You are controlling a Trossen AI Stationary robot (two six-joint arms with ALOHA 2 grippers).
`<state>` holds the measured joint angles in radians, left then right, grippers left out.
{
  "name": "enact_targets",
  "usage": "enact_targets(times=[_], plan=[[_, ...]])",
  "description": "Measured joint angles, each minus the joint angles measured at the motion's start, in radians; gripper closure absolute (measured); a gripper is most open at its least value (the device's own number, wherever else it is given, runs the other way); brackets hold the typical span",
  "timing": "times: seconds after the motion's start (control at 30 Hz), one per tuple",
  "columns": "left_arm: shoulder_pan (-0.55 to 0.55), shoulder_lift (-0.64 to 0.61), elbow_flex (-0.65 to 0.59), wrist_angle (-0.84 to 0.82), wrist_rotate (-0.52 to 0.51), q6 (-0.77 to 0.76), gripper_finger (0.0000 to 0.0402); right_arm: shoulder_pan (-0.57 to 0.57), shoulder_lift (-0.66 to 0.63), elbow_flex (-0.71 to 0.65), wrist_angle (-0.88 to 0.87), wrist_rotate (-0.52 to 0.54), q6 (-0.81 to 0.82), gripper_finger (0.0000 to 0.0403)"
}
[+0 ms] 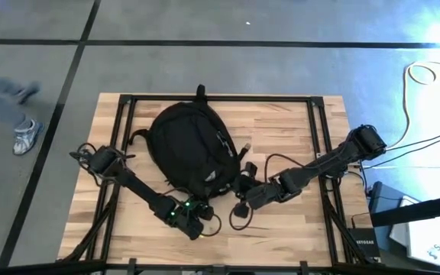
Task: Unpack backpack
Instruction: Close the transparent zipper bag
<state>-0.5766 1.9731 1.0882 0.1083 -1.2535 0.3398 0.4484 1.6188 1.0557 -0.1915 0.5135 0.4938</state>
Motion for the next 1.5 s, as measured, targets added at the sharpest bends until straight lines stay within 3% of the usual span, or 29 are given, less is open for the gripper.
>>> enact_targets(times=[0.17, 0.47, 0.77, 0.9, 1.07, 1.2, 1.37, 1.5], plan=[[-0.046, -0.086, 0.002, -0.140, 0.006, -0.150, 0.0398, 0.005, 0.000, -0.002, -0.118, 0.016, 0.093, 0.0403], [-0.126, -0.196, 0.004, -0.458, 0.065, -0.424, 0.0400, 0.019, 0.000, -0.002, -0.164, 0.025, 0.110, 0.0403], [-0.201, -0.298, 0.003, -0.478, 0.238, -0.523, 0.0400, 0.016, 0.002, -0.006, -0.250, 0.078, 0.139, 0.0403], [-0.244, -0.343, 0.003, -0.505, 0.211, -0.556, 0.0401, 0.017, 0.002, -0.006, -0.199, 0.071, 0.142, 0.0403], [-0.242, -0.348, 0.003, -0.587, 0.198, -0.640, 0.0401, 0.058, 0.002, -0.005, -0.002, -0.071, 0.090, 0.0399], [-0.231, -0.348, -0.014, -0.600, 0.182, -0.658, 0.0401, 0.115, 0.002, -0.005, 0.045, -0.037, 0.132, 0.0393], [-0.216, -0.348, -0.017, -0.595, 0.178, -0.670, 0.0401, 0.155, 0.042, -0.003, 0.085, 0.021, 0.156, 0.0356], [-0.214, -0.348, -0.017, -0.590, 0.178, -0.664, 0.0401, 0.133, 0.142, -0.003, 0.180, 0.039, 0.152, 0.0284]])
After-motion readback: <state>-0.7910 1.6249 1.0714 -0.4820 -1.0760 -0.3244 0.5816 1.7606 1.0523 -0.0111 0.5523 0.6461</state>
